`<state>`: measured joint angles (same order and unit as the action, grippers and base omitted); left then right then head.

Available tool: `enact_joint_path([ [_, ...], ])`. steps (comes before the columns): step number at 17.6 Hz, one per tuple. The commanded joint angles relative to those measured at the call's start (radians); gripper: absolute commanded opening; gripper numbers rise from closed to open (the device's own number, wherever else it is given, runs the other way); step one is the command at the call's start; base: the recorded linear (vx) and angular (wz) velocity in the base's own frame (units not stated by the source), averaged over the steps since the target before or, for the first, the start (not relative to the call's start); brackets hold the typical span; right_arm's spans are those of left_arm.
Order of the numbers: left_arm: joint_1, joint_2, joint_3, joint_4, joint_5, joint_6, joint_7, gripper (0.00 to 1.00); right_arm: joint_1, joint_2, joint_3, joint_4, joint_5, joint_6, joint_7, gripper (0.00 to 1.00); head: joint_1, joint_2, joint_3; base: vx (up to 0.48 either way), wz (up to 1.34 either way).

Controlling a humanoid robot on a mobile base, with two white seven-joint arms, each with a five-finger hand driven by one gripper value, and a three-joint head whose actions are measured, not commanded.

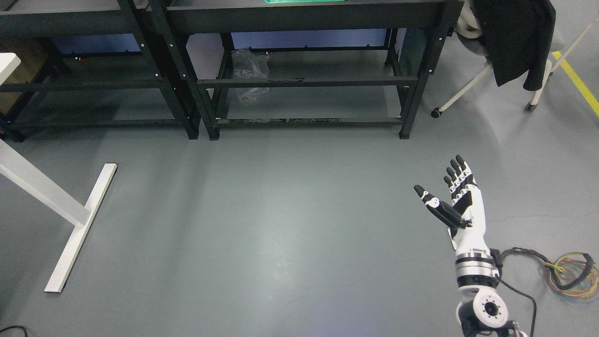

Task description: Pick pink block from left shelf to tray

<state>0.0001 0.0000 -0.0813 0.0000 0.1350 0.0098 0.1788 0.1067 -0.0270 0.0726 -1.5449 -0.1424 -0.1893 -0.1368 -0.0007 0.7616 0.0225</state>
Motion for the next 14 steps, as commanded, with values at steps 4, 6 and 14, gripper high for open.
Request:
enact_joint_path([
  [4,-0.029,0.017,0.0,-0.017,0.0,-0.001,0.001,1.0,-0.021,-0.025,-0.005,0.0,0.032,0.034,0.005,1.0,0.0,0.0,0.0,0.148,0.06],
  [6,-0.029,0.017,0.0,-0.017,0.0,-0.001,0.001,1.0,-0.041,-0.063,-0.019,0.0,0.328,0.036,-0.038,0.99,0.0,0.0,0.0,0.224,-0.01],
  [14,-0.029,0.017,0.0,-0.017,0.0,-0.001,0.001,1.0,-0.071,-0.203,0.016,-0.03,1.069,0.122,-0.181,0.99,0.0,0.0,0.0,0.228,0.06],
])
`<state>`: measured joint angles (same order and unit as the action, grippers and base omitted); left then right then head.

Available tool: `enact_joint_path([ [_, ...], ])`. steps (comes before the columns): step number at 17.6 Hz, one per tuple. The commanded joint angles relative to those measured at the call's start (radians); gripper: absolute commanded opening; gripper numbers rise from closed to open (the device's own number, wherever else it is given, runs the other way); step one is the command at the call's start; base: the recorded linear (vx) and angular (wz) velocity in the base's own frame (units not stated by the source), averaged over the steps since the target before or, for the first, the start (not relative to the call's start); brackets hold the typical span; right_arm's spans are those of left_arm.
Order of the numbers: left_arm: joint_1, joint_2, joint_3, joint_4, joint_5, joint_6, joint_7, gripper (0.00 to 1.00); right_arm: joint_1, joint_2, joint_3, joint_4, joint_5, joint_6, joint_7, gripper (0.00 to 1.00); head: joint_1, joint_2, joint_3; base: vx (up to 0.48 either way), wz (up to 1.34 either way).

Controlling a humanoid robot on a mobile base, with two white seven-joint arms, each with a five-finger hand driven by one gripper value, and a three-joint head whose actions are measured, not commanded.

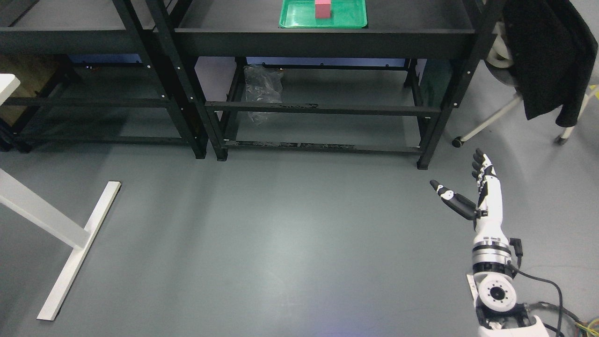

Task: Pick pink block from left shelf to tray
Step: 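Move the right hand toward the pink block on the green tray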

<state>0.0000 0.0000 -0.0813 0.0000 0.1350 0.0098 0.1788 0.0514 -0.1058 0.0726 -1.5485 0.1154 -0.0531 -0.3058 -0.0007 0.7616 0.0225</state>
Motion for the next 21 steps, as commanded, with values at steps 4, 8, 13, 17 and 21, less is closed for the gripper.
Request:
enact_joint_path([
  [4,-0.029,0.017,0.0,-0.017,0.0,-0.001,0.001,1.0,-0.016,-0.121,0.016,-0.031,0.762,-0.059,-0.004,0.99,0.0,0.0,0.0,0.246,0.19],
  [8,-0.029,0.017,0.0,-0.017,0.0,-0.001,0.001,1.0,-0.019,-0.147,0.044,-0.031,1.06,0.06,-0.004,0.98,0.0,0.0,0.0,0.248,0.16],
  [13,-0.029,0.017,0.0,-0.017,0.0,-0.001,0.001,1.0,-0.013,-0.134,0.052,-0.041,1.047,0.072,-0.007,0.99,0.0,0.0,0.0,0.263,0.17],
  [17,-0.029,0.017,0.0,-0.017,0.0,-0.001,0.001,1.0,-0.015,-0.104,0.052,-0.041,0.968,0.072,-0.009,0.99,0.0,0.0,0.0,0.273,0.13],
  [21,-0.031,0.017,0.0,-0.017,0.0,-0.001,0.001,1.0,-0.016,-0.103,0.052,-0.039,0.966,0.072,-0.01,0.99,0.0,0.0,0.0,0.286,0.11],
])
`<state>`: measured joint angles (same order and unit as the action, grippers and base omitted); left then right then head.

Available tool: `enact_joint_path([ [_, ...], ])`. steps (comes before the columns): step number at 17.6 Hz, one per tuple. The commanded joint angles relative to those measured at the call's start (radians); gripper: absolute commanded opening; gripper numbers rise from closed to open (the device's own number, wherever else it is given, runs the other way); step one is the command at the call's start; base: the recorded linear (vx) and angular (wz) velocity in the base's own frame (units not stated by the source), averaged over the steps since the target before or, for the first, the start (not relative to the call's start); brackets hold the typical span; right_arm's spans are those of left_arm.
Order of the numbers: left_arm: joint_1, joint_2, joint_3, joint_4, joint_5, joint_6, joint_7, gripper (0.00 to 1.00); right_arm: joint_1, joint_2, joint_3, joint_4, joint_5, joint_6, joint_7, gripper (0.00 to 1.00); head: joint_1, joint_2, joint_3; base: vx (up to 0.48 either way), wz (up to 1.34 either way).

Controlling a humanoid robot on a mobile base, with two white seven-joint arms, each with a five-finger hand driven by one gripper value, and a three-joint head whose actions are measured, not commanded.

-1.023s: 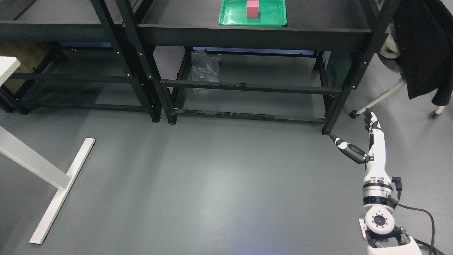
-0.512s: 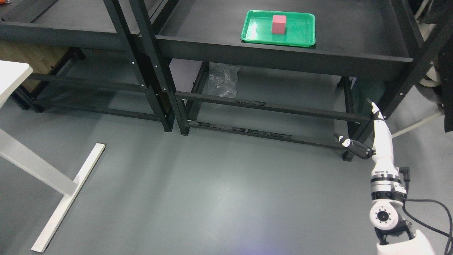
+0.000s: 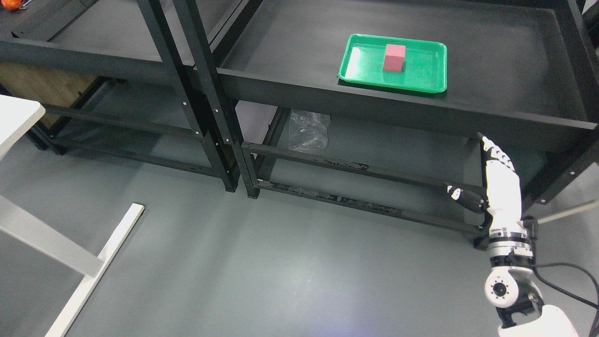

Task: Pick pink block from left shelf to tray
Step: 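Move the right hand toward the pink block on the green tray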

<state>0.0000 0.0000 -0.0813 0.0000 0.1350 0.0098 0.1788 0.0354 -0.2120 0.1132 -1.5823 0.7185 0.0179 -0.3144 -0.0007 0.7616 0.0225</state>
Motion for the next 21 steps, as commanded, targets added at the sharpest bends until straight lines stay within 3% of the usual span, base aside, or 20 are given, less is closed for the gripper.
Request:
enact_joint_path([
  [1,-0.029,0.017,0.0,-0.017,0.0,-0.001,0.001,1.0,-0.003,0.003,0.011,-0.005,0.363,0.0,-0.002,0.99,0.0,0.0,0.0,0.305,0.11],
  [11,-0.029,0.017,0.0,-0.017,0.0,-0.001,0.001,1.0,-0.022,0.022,0.013,-0.005,0.323,-0.006,-0.008,0.99,0.0,0.0,0.0,0.284,0.09],
  [15,-0.029,0.017,0.0,-0.017,0.0,-0.001,0.001,1.0,-0.031,0.025,0.013,-0.005,0.318,-0.09,-0.032,0.99,0.0,0.0,0.0,0.276,0.07],
  [21,-0.029,0.017,0.0,-0.017,0.0,-0.001,0.001,1.0,-0.042,0.034,0.031,0.008,0.3,-0.096,-0.074,0.99,0.0,0.0,0.0,0.273,-0.07],
])
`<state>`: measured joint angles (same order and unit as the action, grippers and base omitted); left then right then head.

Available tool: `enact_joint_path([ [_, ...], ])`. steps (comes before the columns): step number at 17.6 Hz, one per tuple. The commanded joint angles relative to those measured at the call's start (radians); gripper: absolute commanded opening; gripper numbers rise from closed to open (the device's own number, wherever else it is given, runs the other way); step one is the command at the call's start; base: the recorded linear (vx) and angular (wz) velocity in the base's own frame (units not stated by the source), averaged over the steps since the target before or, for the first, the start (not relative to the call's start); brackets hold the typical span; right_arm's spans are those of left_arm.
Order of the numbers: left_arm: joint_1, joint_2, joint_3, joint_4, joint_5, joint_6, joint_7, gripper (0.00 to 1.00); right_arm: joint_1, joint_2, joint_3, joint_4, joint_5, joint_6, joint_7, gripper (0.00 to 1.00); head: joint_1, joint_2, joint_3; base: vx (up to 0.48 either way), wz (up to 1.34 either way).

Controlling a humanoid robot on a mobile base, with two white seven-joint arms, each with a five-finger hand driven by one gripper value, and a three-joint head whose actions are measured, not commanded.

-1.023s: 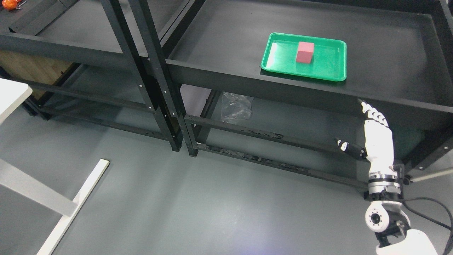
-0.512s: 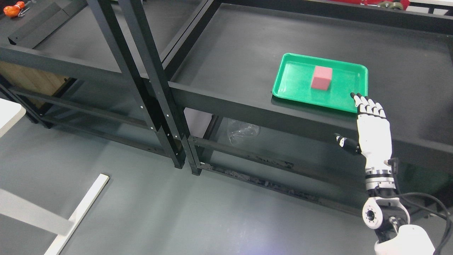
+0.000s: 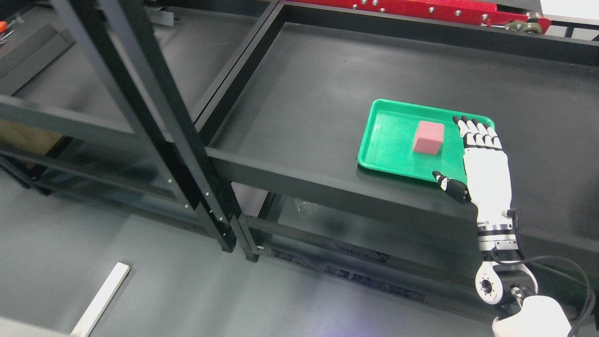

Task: Pick pink block from left shelf to tray
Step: 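Move the right hand toward the pink block on the green tray, then close the right hand fingers around the pink block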

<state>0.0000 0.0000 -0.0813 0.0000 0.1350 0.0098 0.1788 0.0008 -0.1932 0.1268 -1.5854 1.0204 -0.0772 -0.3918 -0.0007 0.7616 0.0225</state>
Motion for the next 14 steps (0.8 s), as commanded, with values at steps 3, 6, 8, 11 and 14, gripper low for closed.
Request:
enact_joint_path([
  [3,-0.029,0.017,0.0,-0.017,0.0,-0.001,0.001,1.0,-0.007,0.028,0.02,0.031,-0.002,0.002,0.078,0.99,0.0,0.0,0.0,0.251,-0.24],
  [6,-0.029,0.017,0.0,-0.017,0.0,-0.001,0.001,1.0,-0.007,0.028,0.033,0.036,-0.002,0.002,0.151,0.99,0.0,0.0,0.0,0.226,-0.24],
  [8,-0.029,0.017,0.0,-0.017,0.0,-0.001,0.001,1.0,-0.007,0.028,0.042,0.038,-0.003,0.002,0.156,0.99,0.0,0.0,0.0,0.193,-0.17],
  [11,-0.031,0.017,0.0,-0.017,0.0,-0.001,0.001,1.0,-0.015,0.029,0.065,0.042,-0.022,0.002,0.22,0.99,0.0,0.0,0.0,0.161,-0.09],
  [14,-0.029,0.017,0.0,-0.017,0.0,-0.001,0.001,1.0,-0.021,0.029,0.071,0.056,-0.074,0.002,0.304,0.99,0.0,0.0,0.0,0.135,-0.02],
])
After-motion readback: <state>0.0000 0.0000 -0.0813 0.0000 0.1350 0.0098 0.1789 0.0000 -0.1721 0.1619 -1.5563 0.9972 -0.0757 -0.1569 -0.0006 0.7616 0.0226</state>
